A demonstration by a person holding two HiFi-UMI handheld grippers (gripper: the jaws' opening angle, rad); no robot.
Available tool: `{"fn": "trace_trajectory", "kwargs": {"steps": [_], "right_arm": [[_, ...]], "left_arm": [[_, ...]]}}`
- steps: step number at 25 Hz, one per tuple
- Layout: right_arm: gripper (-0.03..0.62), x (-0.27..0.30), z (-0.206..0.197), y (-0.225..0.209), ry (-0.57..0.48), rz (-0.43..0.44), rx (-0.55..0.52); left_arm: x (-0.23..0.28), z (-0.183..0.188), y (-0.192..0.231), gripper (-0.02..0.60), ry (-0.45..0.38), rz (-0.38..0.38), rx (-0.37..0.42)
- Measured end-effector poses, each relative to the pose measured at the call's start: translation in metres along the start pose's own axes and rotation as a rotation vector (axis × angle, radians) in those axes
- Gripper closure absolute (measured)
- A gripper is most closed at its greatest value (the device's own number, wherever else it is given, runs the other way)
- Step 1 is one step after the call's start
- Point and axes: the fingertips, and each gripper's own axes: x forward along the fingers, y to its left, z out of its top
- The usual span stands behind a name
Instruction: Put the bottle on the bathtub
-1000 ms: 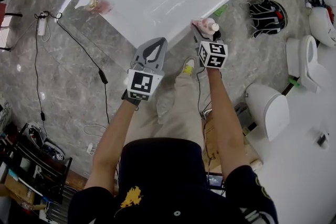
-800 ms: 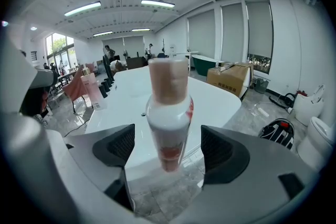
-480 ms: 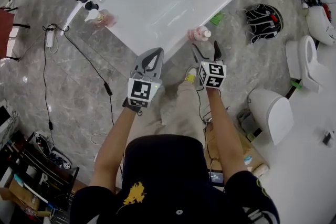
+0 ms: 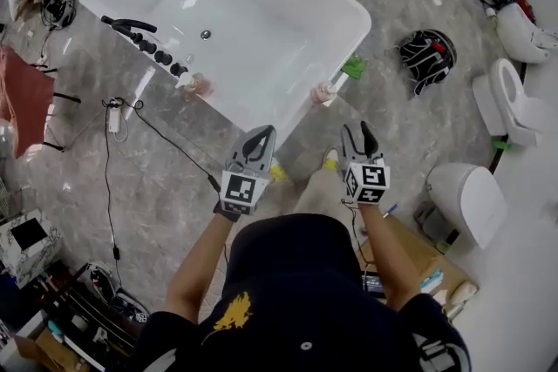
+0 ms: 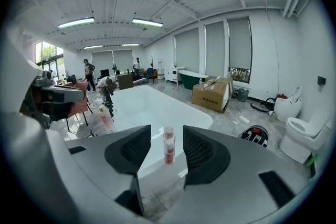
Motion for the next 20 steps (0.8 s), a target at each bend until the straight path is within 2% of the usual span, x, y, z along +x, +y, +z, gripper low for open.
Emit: {"fn": "trace_trajectory", "kwargs": {"steps": [4,8,11,15,20], "right_arm": [[0.481,-0.044,0.027,-0.005,-0.024,-0.036,-0.012],[0.507,-0.069,0.056,-0.016,-0.053,-0.096,-0.118],[0.553,-0.085,0.073,-0.021,-0.089,-0.125,-0.120],[0.585,-0.098,0.083,-0.015,-0.114,-0.120,-0.100],[0.592,-0.117,0.081,-0.015,-0.118,-0.109,-0.052]], "left_arm": [[-0.018,0.030,-0.014,0.563,-0.013,-0.024,0.032],[-0.022,0.050,-0.021,0.563,-0.038,-0.039,0.074],[-0.029,0.063,-0.027,0.563,-0.059,-0.055,0.088],[-0.041,0.080,-0.020,0.563,-0.077,-0.026,0.129],[-0.057,0.093,-0.005,0.563,-0.118,0.035,0.119]]}}
